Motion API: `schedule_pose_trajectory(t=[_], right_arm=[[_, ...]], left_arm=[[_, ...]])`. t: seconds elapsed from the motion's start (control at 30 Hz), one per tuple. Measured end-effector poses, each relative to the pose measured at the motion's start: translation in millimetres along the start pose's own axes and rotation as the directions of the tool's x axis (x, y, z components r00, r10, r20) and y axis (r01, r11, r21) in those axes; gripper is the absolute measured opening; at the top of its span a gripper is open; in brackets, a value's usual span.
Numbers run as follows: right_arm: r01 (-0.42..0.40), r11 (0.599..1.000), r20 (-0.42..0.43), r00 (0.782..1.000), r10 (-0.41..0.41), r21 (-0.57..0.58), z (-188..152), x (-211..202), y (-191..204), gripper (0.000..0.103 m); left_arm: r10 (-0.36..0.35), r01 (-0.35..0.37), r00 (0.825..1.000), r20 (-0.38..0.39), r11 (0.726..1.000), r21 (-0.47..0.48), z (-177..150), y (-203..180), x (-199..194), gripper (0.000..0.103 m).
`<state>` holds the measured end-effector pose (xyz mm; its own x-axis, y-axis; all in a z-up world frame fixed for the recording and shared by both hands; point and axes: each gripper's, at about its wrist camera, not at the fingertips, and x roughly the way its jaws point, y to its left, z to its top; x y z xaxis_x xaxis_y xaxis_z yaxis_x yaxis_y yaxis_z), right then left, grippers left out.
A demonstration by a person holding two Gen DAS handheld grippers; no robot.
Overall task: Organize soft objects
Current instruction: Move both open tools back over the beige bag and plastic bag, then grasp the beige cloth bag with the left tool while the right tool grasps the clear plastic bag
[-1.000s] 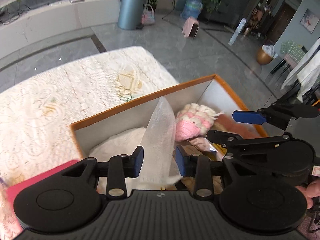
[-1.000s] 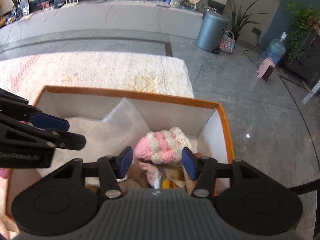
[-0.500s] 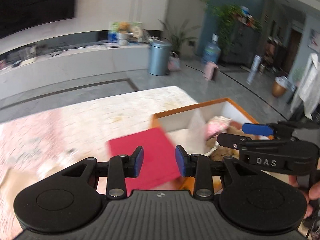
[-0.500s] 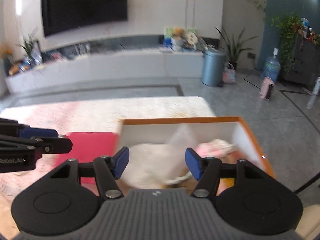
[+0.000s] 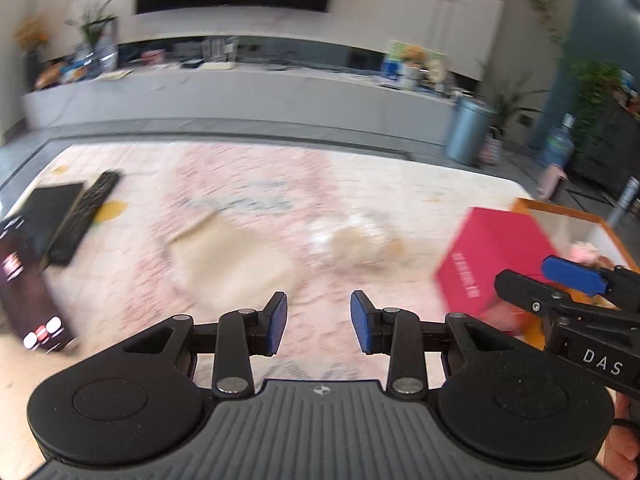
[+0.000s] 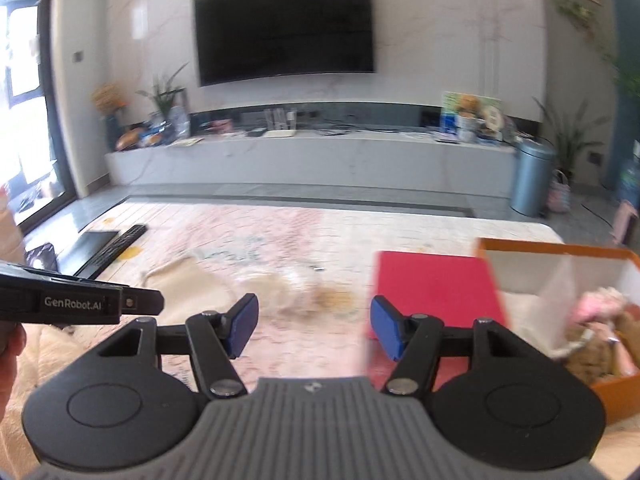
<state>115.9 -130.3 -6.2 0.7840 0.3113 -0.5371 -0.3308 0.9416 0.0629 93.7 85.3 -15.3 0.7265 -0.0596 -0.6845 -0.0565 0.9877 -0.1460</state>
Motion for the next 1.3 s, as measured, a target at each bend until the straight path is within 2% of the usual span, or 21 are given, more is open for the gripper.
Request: schedule_pose_trajectory(t=[0.13, 0.2, 0.3, 0.37, 0.43, 0.5, 0.6, 0.7, 0.77, 0.9, 1.07, 1.13, 1.23, 1.3], right_arm=[[-0.024, 0.998, -0.029, 0.999, 0.023, -0.051, -1.3, 24.4, 25.0, 0.063], [-0.037, 0.997, -0.053, 0.998, 0.034, -0.072, -3.0, 38.4, 34.7, 0.064], [-0.047, 0.993, -0.082, 0.996, 0.038, -0.111, -2.7, 61.5, 47.0, 0.065], [-0.05, 0.989, -0.098, 0.995, 0.037, -0.14, 0.2, 79.4, 51.2, 0.072], [-0.049, 0.983, -0.118, 0.993, 0.029, -0.177, 3.7, 100.6, 54.3, 0.074], [-0.053, 0.974, -0.143, 0.99, 0.022, -0.221, 7.7, 120.6, 55.1, 0.077], [-0.057, 0.958, -0.177, 0.984, 0.007, -0.28, 12.0, 151.8, 58.8, 0.078], [-0.052, 0.941, -0.195, 0.981, -0.015, -0.335, 16.0, 179.8, 61.2, 0.081], [-0.053, 0.927, -0.203, 0.979, -0.025, -0.371, 17.9, 196.1, 62.1, 0.085], [-0.068, 0.918, -0.24, 0.97, -0.031, -0.392, 19.6, 227.1, 60.8, 0.086], [-0.068, 0.919, -0.24, 0.97, -0.029, -0.387, 16.8, 243.1, 58.3, 0.08], [-0.072, 0.916, -0.227, 0.974, -0.022, -0.395, 15.6, 242.9, 59.8, 0.076], [-0.068, 0.908, -0.202, 0.979, -0.018, -0.413, 14.5, 239.9, 63.8, 0.067], [-0.057, 0.901, -0.179, 0.984, -0.024, -0.431, 13.2, 236.3, 67.5, 0.062]], left_arm=[[0.031, -0.032, 0.999, -0.015, 0.996, -0.089, -4.7, 36.5, 6.9, 0.044], [0.038, -0.04, 0.999, -0.02, 0.992, -0.121, -3.2, 51.9, 11.7, 0.051], [0.06, -0.063, 0.998, -0.034, 0.991, -0.121, 0.7, 67.6, 21.4, 0.057], [0.077, -0.083, 0.995, -0.059, 0.99, -0.111, 6.7, 78.2, 33.3, 0.06], [0.08, -0.088, 0.994, -0.079, 0.99, -0.113, 15.7, 86.3, 46.3, 0.063], [0.076, -0.089, 0.992, -0.099, 0.988, -0.125, 24.3, 94.8, 61.8, 0.07], [0.085, -0.106, 0.983, -0.166, 0.987, -0.123, 34.3, 104.1, 95.0, 0.071], [0.123, -0.152, 0.969, -0.214, 0.98, -0.126, 37.6, 113.2, 126.5, 0.071], [0.138, -0.167, 0.964, -0.228, 0.979, -0.114, 39.7, 116.7, 140.8, 0.072], [0.119, -0.151, 0.962, -0.245, 0.982, -0.116, 39.9, 120.9, 156.9, 0.073], [0.131, -0.159, 0.96, -0.248, 0.983, -0.096, 37.6, 121.1, 170.0, 0.074], [0.147, -0.167, 0.961, -0.234, 0.984, -0.067, 37.6, 118.2, 171.3, 0.073], [0.157, -0.168, 0.962, -0.223, 0.985, -0.032, 37.5, 112.6, 172.1, 0.054], [0.142, -0.15, 0.967, -0.214, 0.988, -0.025, 38.0, 110.6, 169.8, 0.035]])
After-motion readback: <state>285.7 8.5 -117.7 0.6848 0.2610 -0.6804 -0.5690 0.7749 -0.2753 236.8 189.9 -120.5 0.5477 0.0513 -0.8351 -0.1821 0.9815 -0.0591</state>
